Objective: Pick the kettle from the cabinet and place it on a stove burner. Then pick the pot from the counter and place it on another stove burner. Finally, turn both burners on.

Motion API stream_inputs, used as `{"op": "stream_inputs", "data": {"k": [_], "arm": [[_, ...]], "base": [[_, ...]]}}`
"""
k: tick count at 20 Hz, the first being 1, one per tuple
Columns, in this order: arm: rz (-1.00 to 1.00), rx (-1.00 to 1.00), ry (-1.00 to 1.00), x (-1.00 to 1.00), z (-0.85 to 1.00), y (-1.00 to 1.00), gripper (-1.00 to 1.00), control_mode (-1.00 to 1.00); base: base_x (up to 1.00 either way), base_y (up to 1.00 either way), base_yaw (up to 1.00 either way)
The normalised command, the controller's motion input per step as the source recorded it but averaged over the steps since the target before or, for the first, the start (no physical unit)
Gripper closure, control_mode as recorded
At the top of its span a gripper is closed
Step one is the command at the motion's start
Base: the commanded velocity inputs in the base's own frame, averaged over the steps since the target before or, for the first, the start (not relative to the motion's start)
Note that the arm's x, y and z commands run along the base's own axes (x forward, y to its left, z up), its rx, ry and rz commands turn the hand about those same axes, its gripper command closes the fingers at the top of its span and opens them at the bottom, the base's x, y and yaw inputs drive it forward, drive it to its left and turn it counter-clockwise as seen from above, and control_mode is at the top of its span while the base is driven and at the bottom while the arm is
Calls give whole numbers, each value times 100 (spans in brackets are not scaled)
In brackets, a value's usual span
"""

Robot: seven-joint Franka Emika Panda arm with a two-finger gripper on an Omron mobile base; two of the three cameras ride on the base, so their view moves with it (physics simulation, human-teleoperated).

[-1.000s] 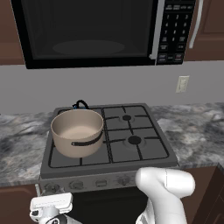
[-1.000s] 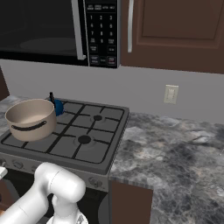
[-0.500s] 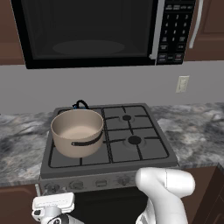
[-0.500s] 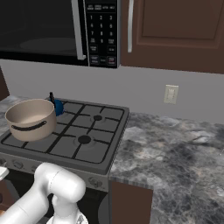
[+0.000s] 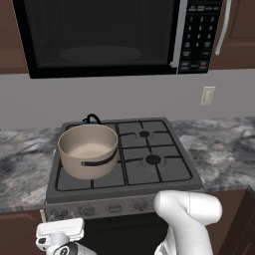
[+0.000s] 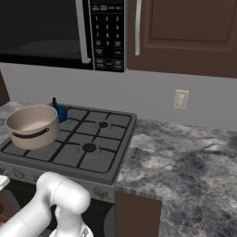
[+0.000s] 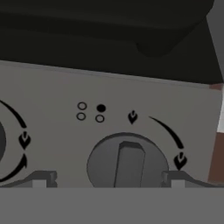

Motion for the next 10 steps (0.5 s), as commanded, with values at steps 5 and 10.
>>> {"op": "stream_inputs", "data": {"k": [5, 10], "arm": [[0, 0, 0, 3, 0, 4, -100, -100], [0, 0, 0, 2, 0, 4, -100, -100]], "base": [[0, 0, 0], [0, 0, 0]]}}
